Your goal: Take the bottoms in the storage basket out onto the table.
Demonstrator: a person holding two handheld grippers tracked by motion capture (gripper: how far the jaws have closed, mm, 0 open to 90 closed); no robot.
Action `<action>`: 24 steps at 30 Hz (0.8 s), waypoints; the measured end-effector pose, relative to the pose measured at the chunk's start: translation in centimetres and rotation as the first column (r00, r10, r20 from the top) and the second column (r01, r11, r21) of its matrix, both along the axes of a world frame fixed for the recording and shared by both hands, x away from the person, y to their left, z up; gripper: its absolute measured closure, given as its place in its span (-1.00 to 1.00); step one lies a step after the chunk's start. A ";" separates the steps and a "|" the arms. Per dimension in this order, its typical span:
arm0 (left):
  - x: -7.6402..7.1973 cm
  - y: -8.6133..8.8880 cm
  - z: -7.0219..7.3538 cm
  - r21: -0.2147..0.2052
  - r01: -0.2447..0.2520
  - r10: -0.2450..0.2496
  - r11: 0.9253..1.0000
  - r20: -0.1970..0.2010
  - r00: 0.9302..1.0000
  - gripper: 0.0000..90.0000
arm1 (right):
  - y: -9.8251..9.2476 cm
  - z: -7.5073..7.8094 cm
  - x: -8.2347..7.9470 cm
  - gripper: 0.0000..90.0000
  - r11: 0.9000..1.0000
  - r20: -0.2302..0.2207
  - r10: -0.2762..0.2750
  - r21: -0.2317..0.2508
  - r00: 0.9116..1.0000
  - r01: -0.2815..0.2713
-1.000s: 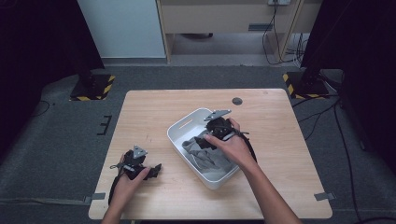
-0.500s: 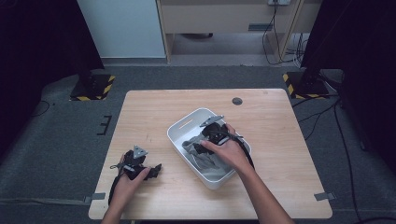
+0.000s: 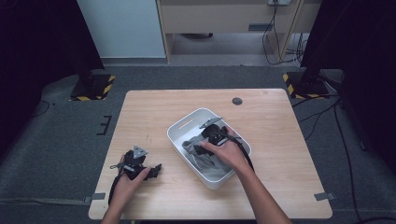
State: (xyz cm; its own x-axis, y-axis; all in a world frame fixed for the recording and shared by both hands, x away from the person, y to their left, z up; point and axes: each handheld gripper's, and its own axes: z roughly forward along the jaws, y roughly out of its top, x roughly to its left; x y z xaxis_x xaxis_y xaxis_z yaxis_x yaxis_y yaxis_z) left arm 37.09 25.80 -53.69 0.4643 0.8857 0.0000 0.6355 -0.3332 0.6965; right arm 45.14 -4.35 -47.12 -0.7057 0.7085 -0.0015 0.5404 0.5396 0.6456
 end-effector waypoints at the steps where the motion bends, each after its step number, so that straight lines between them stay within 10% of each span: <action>1: 0.0 0.0 0.0 0.000 0.000 0.000 1.000 0.000 1.000 -1.00 | 0.1 -0.2 0.0 -0.87 1.000 0.002 0.000 -0.003 1.000 0.000; 24: 0.0 0.0 0.0 0.000 0.000 0.000 1.000 0.000 1.000 -1.00 | 1.1 -2.2 0.7 -0.89 0.996 -0.030 0.036 -0.084 0.999 -0.038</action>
